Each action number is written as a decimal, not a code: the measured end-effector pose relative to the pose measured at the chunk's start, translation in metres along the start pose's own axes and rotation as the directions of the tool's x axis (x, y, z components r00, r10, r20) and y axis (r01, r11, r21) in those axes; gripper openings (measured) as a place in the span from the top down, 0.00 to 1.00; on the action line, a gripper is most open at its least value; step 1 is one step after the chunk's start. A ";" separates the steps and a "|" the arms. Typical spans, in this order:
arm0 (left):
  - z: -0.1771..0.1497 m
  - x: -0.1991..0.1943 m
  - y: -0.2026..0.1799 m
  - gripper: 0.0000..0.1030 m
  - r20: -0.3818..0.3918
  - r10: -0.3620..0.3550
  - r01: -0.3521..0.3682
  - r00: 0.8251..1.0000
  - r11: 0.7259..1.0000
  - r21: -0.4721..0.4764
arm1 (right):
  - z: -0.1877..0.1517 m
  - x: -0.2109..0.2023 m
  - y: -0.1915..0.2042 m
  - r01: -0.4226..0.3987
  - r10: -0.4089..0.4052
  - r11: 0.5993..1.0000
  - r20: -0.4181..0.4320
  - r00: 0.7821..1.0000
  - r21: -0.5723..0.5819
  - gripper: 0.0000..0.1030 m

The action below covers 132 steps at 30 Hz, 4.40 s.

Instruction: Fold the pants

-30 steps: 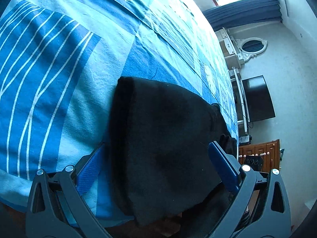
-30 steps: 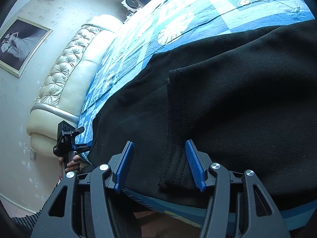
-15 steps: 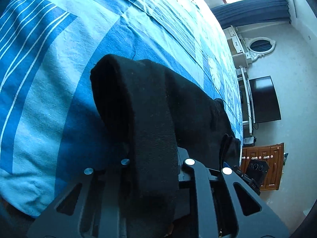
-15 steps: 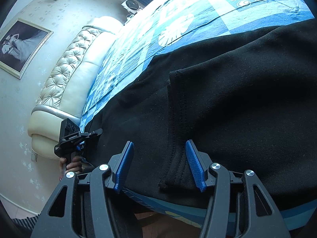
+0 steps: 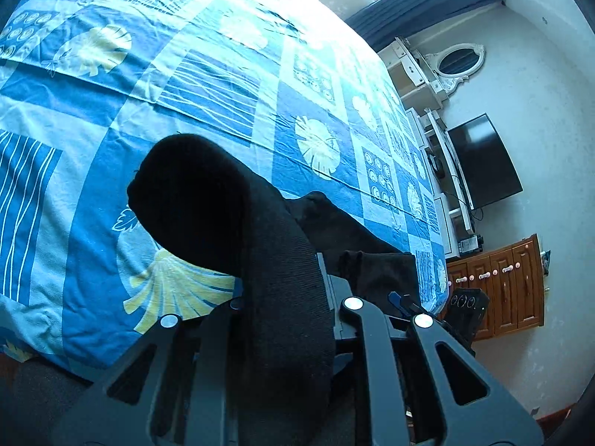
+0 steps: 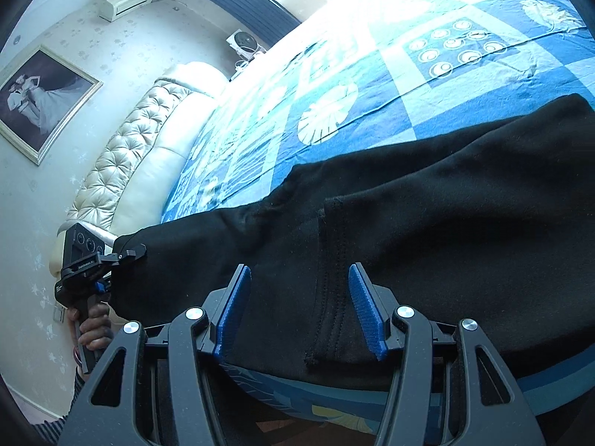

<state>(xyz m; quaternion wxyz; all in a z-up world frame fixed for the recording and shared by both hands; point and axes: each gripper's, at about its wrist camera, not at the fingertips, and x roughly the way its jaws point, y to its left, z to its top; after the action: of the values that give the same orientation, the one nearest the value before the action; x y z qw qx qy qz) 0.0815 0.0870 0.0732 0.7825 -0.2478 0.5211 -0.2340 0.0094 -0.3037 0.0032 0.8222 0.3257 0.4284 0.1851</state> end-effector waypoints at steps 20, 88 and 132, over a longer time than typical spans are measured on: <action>-0.052 0.166 -0.235 0.85 0.002 0.264 -0.234 0.964 0.852 0.468 | 0.041 -0.110 -0.092 0.135 -0.180 0.972 0.236 0.955 0.194 0.44; -0.108 0.148 -0.211 0.12 0.217 0.182 -0.266 0.959 0.841 0.471 | 0.020 -0.122 -0.152 -0.061 0.001 0.950 0.194 0.981 0.307 0.39; -0.116 0.143 -0.077 0.12 0.092 0.284 -0.298 0.954 0.929 0.221 | 0.011 -0.099 -0.176 0.166 -0.187 0.962 0.084 0.979 0.216 0.86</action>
<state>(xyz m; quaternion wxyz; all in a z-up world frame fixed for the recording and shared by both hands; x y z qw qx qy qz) 0.0149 -0.0785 -0.0168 0.8470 -0.0813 0.4980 -0.1674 -0.0324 -0.4923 -0.0569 0.8182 0.3793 0.4294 0.0481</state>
